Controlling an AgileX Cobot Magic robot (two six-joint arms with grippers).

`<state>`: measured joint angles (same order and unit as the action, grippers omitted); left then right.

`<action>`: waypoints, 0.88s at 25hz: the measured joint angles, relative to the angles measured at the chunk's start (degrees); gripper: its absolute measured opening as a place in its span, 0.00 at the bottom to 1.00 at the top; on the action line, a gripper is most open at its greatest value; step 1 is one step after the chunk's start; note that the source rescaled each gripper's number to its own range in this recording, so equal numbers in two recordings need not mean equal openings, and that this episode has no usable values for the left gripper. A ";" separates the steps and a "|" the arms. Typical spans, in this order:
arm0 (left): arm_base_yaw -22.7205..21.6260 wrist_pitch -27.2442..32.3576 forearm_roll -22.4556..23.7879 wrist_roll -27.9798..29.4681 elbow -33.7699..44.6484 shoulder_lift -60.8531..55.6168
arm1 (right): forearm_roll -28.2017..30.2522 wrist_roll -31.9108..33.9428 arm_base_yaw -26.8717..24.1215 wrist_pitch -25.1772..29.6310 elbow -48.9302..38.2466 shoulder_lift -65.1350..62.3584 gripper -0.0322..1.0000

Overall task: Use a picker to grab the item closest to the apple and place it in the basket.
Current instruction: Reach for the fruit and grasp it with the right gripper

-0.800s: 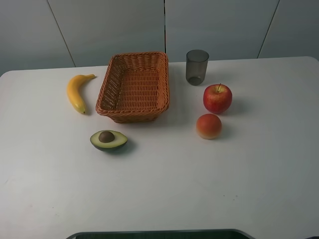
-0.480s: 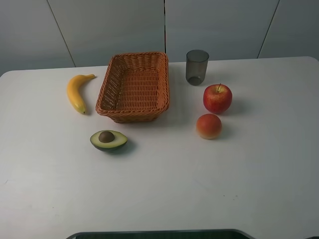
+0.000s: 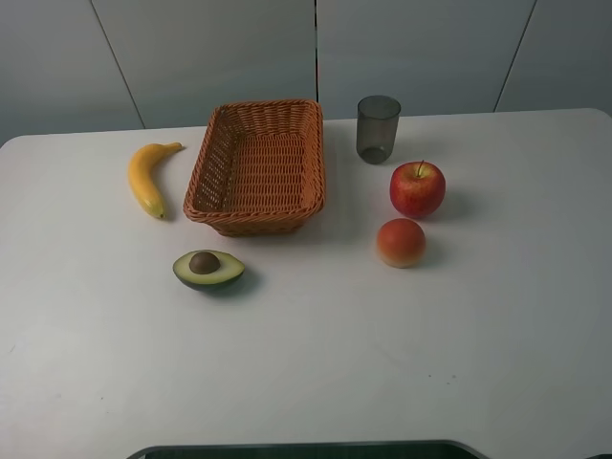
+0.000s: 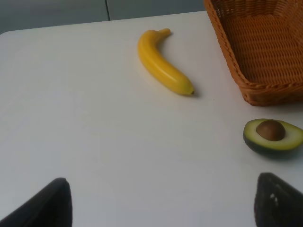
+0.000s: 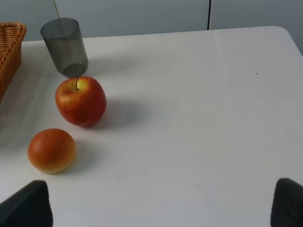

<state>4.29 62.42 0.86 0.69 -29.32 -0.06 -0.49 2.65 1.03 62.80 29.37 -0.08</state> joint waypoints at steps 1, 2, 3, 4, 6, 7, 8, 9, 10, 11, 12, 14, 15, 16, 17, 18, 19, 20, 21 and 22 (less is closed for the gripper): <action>0.00 0.00 0.00 0.00 0.00 0.00 | 0.00 0.00 0.00 0.00 0.00 0.00 1.00; 0.00 0.00 0.00 0.00 0.00 0.00 | 0.00 0.00 0.00 0.00 0.00 0.00 1.00; 0.00 0.00 0.00 0.00 0.00 0.00 | 0.00 0.11 0.00 0.00 0.00 0.00 1.00; 0.00 0.00 0.00 0.00 0.00 0.00 | 0.00 0.21 0.00 0.00 0.00 0.00 1.00; 0.00 0.00 0.00 0.00 0.00 0.00 | 0.00 0.31 0.00 0.00 0.00 0.00 1.00; 0.00 0.00 0.00 0.00 0.00 0.00 | 0.00 0.31 0.00 0.00 0.00 0.00 1.00; 0.00 0.00 0.00 0.00 0.00 0.00 | 0.00 0.31 0.00 0.00 0.00 0.00 1.00; 0.00 0.00 0.00 0.00 0.00 0.00 | 0.00 0.31 0.00 0.00 0.00 0.00 1.00; 0.00 0.00 0.00 0.00 0.00 0.00 | 0.00 0.31 0.00 0.00 0.00 0.00 1.00; 0.00 0.00 0.00 0.00 0.00 0.00 | 0.00 0.31 0.00 0.00 0.00 0.00 1.00; 0.00 0.00 0.00 0.00 0.00 0.00 | 0.00 0.31 0.00 0.00 0.00 0.00 1.00; 0.00 0.00 0.00 0.00 0.00 0.00 | 0.00 0.33 0.00 0.00 0.00 0.00 1.00; 0.00 0.00 0.00 0.00 0.00 0.00 | 0.00 0.46 0.00 0.00 0.00 0.00 1.00; 0.00 0.00 0.00 0.00 0.00 0.00 | 0.00 0.46 0.00 0.00 0.00 0.00 1.00; 0.00 0.00 0.00 0.00 0.00 0.00 | 0.00 0.46 0.00 0.00 0.00 0.00 1.00; 0.00 0.00 0.00 0.00 0.00 0.00 | 0.00 0.46 0.00 0.00 0.00 0.00 1.00; 0.00 0.00 0.00 0.00 0.00 0.00 | 0.00 0.46 0.00 0.11 0.00 0.00 1.00; 0.00 0.00 0.00 0.00 0.00 0.00 | 0.00 0.46 0.00 0.51 0.00 0.00 1.00; 0.00 0.00 0.00 0.00 0.00 0.00 | 0.05 0.46 0.00 1.25 0.30 0.00 1.00; 0.00 0.00 0.00 0.00 0.00 0.00 | 0.49 0.46 0.00 2.30 1.03 0.00 1.00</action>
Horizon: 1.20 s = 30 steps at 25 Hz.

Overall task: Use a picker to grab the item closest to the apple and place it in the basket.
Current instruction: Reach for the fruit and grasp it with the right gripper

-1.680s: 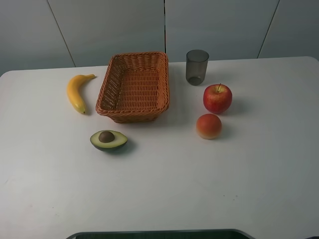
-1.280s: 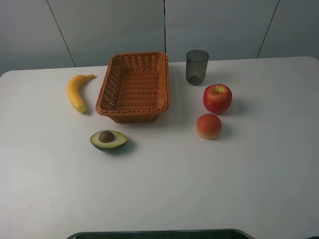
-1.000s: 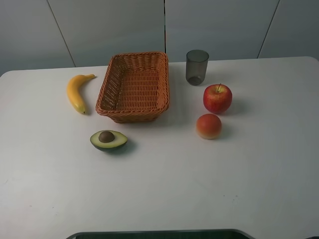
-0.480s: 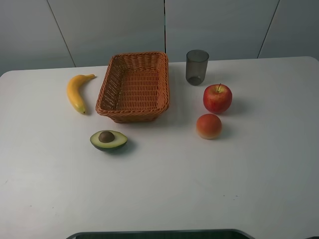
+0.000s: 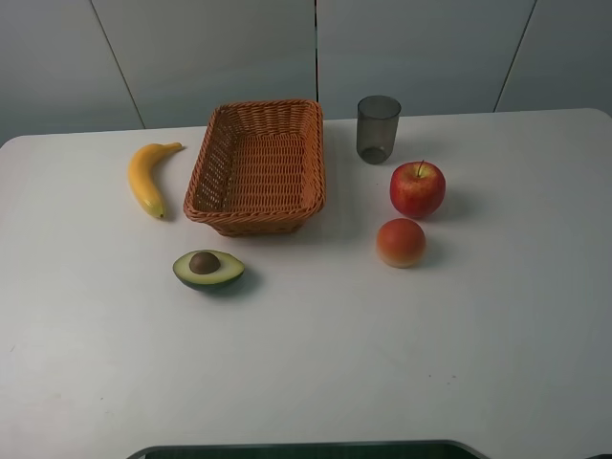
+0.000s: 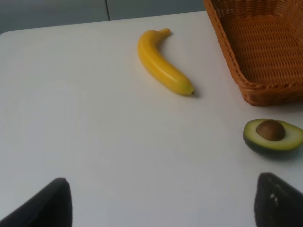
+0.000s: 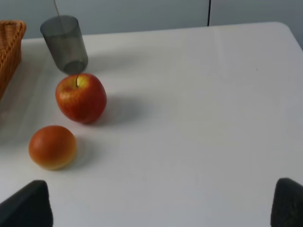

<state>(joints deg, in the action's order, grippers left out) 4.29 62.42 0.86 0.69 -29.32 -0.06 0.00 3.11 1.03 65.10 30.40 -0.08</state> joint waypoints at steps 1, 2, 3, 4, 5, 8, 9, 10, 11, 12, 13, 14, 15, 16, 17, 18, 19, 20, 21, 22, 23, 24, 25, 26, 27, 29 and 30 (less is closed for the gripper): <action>0.00 0.00 0.00 0.00 0.00 0.00 | 0.00 0.00 0.00 0.71 1.07 0.00 1.00; 0.00 0.00 0.00 0.00 0.00 0.00 | 0.00 0.00 0.00 0.84 2.40 0.16 1.00; 0.00 0.00 0.00 0.00 0.00 0.00 | 0.56 0.00 0.00 0.92 3.77 1.22 1.00; 0.00 0.00 0.00 0.00 0.00 0.00 | 0.82 0.00 0.00 0.92 5.51 2.92 1.00; 0.00 0.00 0.00 0.00 0.00 0.00 | 0.97 0.00 -0.09 0.99 7.10 4.78 1.00; 0.00 0.00 0.00 0.00 0.00 0.00 | 1.89 0.00 -0.09 0.49 10.49 12.17 1.00; 0.00 0.00 0.00 0.00 0.00 0.00 | 2.02 0.00 -0.09 0.34 11.14 15.00 1.00; 0.00 0.00 0.00 0.00 0.00 0.00 | 2.02 0.00 -0.09 0.34 11.44 17.75 1.00; 0.00 0.00 0.00 0.00 0.00 0.00 | 1.38 0.00 -0.09 0.12 11.58 20.53 1.00; 0.00 0.00 0.00 0.00 0.00 0.00 | 0.58 0.00 -0.09 -0.06 11.58 22.77 1.00; 0.00 0.00 0.00 0.00 0.00 0.00 | -0.46 0.00 -0.09 -0.16 11.58 25.56 1.00; 0.00 0.00 0.00 0.00 0.00 0.00 | -1.30 0.00 -0.09 -0.30 11.58 28.43 1.00; 0.00 0.00 0.00 0.00 0.00 0.00 | -2.19 0.00 -0.09 -0.29 11.58 30.84 1.00; 0.00 0.00 0.00 0.00 0.00 0.00 | -3.28 0.00 -0.09 -0.41 11.58 33.71 1.00; 0.00 0.00 0.00 0.00 0.00 0.00 | -4.50 0.00 -0.09 -0.52 11.58 36.43 1.00; 0.00 0.00 0.00 0.00 0.00 0.00 | -5.57 0.47 -0.09 -0.92 11.58 39.01 1.00; 0.00 0.00 0.00 0.00 0.00 0.00 | -6.57 1.48 -0.09 -1.18 11.58 41.07 1.00; 0.00 0.00 0.00 0.00 0.00 0.00 | -6.86 2.96 0.46 -1.55 11.58 43.43 1.00; 0.00 0.00 0.00 0.00 0.00 0.00 | -6.86 4.72 1.36 -1.94 11.58 45.81 1.00; 0.00 0.00 0.00 0.00 0.00 0.00 | -6.43 6.18 2.90 -2.42 11.58 48.15 1.00; 0.00 0.00 0.00 0.00 0.00 0.00 | -5.55 7.99 4.79 -3.03 11.58 50.21 1.00; 0.00 0.00 0.00 0.00 0.00 0.00 | -4.55 9.60 6.76 -4.09 11.58 52.66 1.00; 0.00 0.00 0.00 0.00 0.00 0.00 | -3.48 11.22 8.23 -5.66 11.69 55.20 1.00; 0.00 0.00 0.00 0.00 0.00 0.00 | -2.96 13.47 9.51 -7.69 11.68 57.31 1.00; 0.00 0.00 0.00 0.00 0.00 0.00 | -2.43 15.90 10.42 -9.64 11.68 59.89 1.00; 0.00 0.00 0.00 0.00 0.00 0.00 | -1.97 19.52 11.68 -13.92 11.81 65.11 1.00; 0.00 0.00 0.00 0.00 0.00 0.00 | -1.97 21.14 12.29 -15.36 11.81 67.25 1.00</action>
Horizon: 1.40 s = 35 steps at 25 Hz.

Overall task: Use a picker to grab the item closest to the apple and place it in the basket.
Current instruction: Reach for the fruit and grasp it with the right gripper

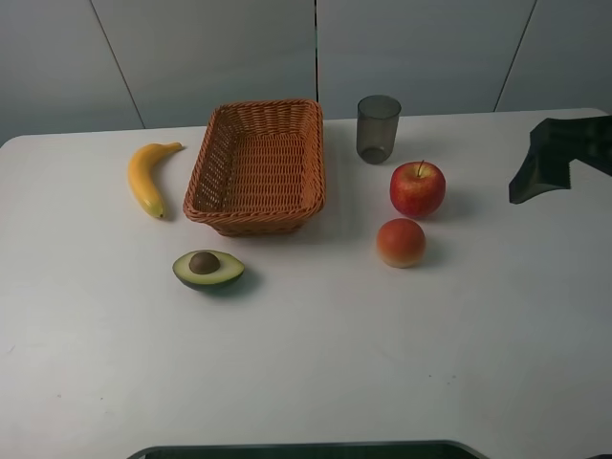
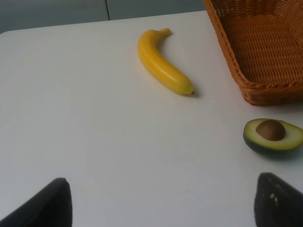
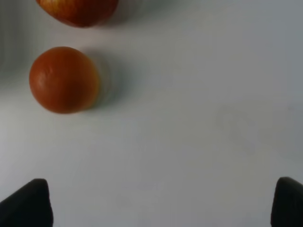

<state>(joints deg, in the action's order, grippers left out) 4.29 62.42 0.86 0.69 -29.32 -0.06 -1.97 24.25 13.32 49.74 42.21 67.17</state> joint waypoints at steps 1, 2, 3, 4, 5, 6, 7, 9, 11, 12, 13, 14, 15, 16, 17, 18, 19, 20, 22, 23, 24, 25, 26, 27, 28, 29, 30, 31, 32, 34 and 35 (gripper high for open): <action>0.00 0.00 0.00 0.00 0.00 0.00 | 0.00 1.32 0.59 -1.36 0.12 2.45 1.00; 0.00 0.00 0.00 0.00 0.00 0.00 | 0.00 2.50 1.13 -2.56 0.12 4.77 1.00; 0.00 0.00 0.00 0.00 0.00 0.00 | 0.13 3.79 1.97 -3.54 0.36 6.62 1.00; 0.00 0.00 0.00 0.00 0.00 0.00 | 1.00 5.20 3.15 -4.29 0.83 8.64 1.00; 0.00 0.00 0.00 0.00 0.00 0.00 | 1.97 6.52 4.60 -5.01 1.55 10.56 1.00; 0.00 0.00 0.00 0.00 0.00 0.00 | 1.97 7.49 5.94 -5.71 2.40 12.40 1.00; 0.00 0.00 0.00 0.00 0.00 0.00 | 2.67 8.26 7.54 -6.27 3.73 13.97 1.00; 0.00 0.00 0.00 0.00 0.00 0.00 | 2.78 9.39 10.18 -6.95 6.64 17.76 1.00; 0.00 0.00 0.00 0.00 0.00 0.00 | 2.67 10.65 12.15 -7.52 9.52 21.37 1.00; 0.00 0.00 0.00 0.00 0.00 0.00 | 2.59 11.52 12.90 -7.65 10.59 23.18 1.00; 0.00 0.00 0.00 0.00 0.00 0.00 | 2.59 11.98 13.33 -7.77 11.31 24.89 1.00; 0.00 0.00 0.00 0.00 0.00 0.00 | 2.59 12.63 14.01 -8.14 12.01 26.22 1.00; 0.00 0.00 0.00 0.00 0.00 0.00 | 2.59 13.31 14.63 -8.67 12.54 27.66 1.00; 0.00 0.00 0.00 0.00 0.00 0.00 | 2.59 14.00 15.11 -9.42 12.98 28.93 1.00; 0.00 0.00 0.00 0.00 0.00 0.00 | 2.70 14.63 15.70 -10.35 13.40 30.05 1.00; 0.00 0.00 0.00 0.00 0.00 0.00 | 2.70 15.41 16.16 -11.14 13.80 30.94 1.00; 0.00 0.00 0.00 0.00 0.00 0.00 | 2.93 16.26 16.44 -11.95 14.18 31.98 1.00; 0.00 0.00 0.00 0.00 0.00 0.00 | 3.63 17.32 16.57 -12.55 14.33 32.99 1.00; 0.00 0.00 0.00 0.12 0.00 0.00 | 6.21 20.46 16.71 -13.01 14.57 34.64 1.00; 0.00 0.00 0.00 0.12 0.00 0.00 | 7.64 21.96 16.71 -13.13 14.57 35.39 1.00; 0.00 0.00 0.00 0.12 0.00 0.00 | 8.71 23.11 16.71 -13.13 14.57 36.05 1.00; 0.00 0.00 0.00 0.12 0.00 0.00 | 9.39 24.20 16.71 -13.31 14.57 36.48 1.00; 0.00 0.00 0.00 0.12 0.00 0.00 | 9.92 24.95 16.71 -13.64 14.57 37.00 1.00; 0.00 0.00 0.00 0.12 0.00 0.00 | 10.30 25.63 16.71 -14.21 14.57 37.43 1.00; 0.00 0.00 0.00 0.12 0.00 0.00 | 10.56 26.34 16.84 -14.77 14.57 37.77 1.00; 0.00 0.00 0.00 0.12 0.00 0.00 | 10.56 27.05 16.84 -15.32 14.57 38.21 1.00; 0.00 0.00 0.00 0.12 0.00 0.00 | 10.56 27.62 16.84 -15.92 14.57 38.67 1.00; 0.00 0.00 0.00 0.12 0.00 0.00 | 10.71 28.24 16.84 -16.49 14.62 39.28 1.00; 0.00 0.00 0.00 0.12 0.00 0.00 | 11.00 28.92 16.84 -16.84 14.62 39.66 1.00; 0.00 0.00 0.00 0.12 0.00 0.00 | 11.69 30.35 16.84 -17.41 14.62 40.89 1.00; 0.00 0.00 0.00 0.12 0.00 0.00 | 11.83 30.83 16.84 -17.65 14.62 41.57 1.00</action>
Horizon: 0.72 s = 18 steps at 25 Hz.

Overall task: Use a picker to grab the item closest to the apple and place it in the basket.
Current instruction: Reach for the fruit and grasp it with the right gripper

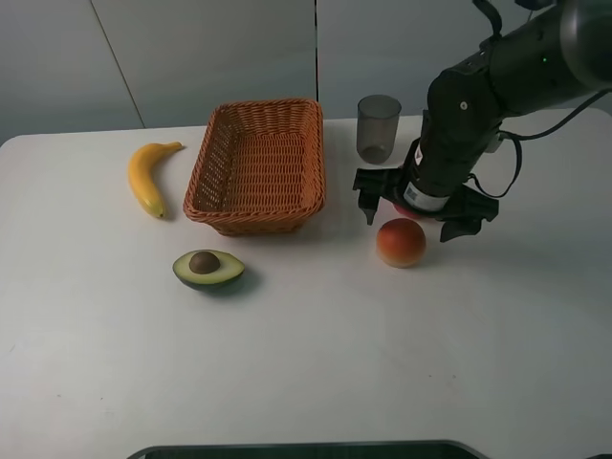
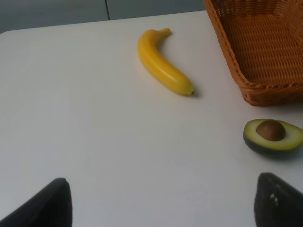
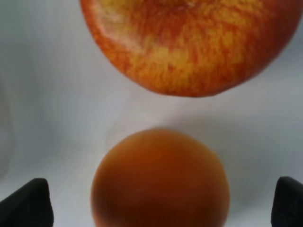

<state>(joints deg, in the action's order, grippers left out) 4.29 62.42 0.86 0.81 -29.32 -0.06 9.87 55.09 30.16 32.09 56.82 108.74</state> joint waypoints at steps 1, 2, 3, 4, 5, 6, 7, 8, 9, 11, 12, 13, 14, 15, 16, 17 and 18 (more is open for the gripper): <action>0.00 0.00 0.00 0.00 0.00 0.00 | 0.15 0.42 0.00 0.02 0.00 0.43 1.00; 0.00 0.00 0.00 0.00 0.00 0.00 | 0.15 0.92 0.00 -0.27 0.00 1.08 1.00; 0.00 0.00 0.00 0.00 0.00 0.00 | 0.15 1.20 0.00 -0.38 0.00 1.56 1.00; 0.00 0.00 0.00 0.00 0.00 0.00 | 0.27 1.56 0.00 -0.38 0.00 1.84 1.00; 0.04 0.00 0.00 0.00 0.00 0.00 | 0.48 1.91 0.00 -0.46 0.00 2.22 1.00; 0.04 0.00 0.00 0.00 0.00 0.00 | 0.90 2.23 0.00 -0.63 0.00 2.46 1.00; 0.04 0.00 0.00 0.00 0.00 0.00 | 1.38 2.31 0.00 -0.61 0.09 2.72 1.00; 0.04 0.00 0.00 0.00 0.00 0.00 | 1.52 2.47 0.00 -0.65 0.09 2.85 1.00; 0.04 0.00 0.00 0.00 0.00 0.00 | 1.64 2.47 0.00 -0.65 0.09 2.98 1.00; 0.04 0.00 0.00 0.00 0.00 0.00 | 1.64 2.58 0.00 -1.03 0.09 3.46 1.00; 0.04 0.00 0.00 0.00 0.00 0.00 | 1.64 2.68 0.00 -1.15 0.09 3.76 1.00; 0.04 0.00 0.00 0.00 0.00 0.00 | 1.64 2.68 0.00 -1.41 0.09 4.02 1.00; 0.04 0.00 0.00 0.00 0.00 0.00 | 1.64 2.68 0.00 -1.78 0.09 4.17 1.00; 0.04 0.00 0.00 0.00 0.00 0.00 | 1.64 2.68 0.00 -1.95 0.09 4.32 1.00; 0.04 0.00 0.00 0.00 0.00 0.00 | 1.64 2.68 0.00 -2.20 0.09 4.46 1.00; 0.04 0.00 0.00 0.00 0.00 0.00 | 1.64 2.68 0.00 -2.30 0.09 4.57 1.00; 0.04 0.00 0.00 0.00 0.00 0.00 | 1.64 2.68 0.00 -2.42 0.09 4.56 1.00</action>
<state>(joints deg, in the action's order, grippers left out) 4.33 62.42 0.86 0.81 -29.32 -0.06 11.51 57.77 30.16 29.67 56.91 113.30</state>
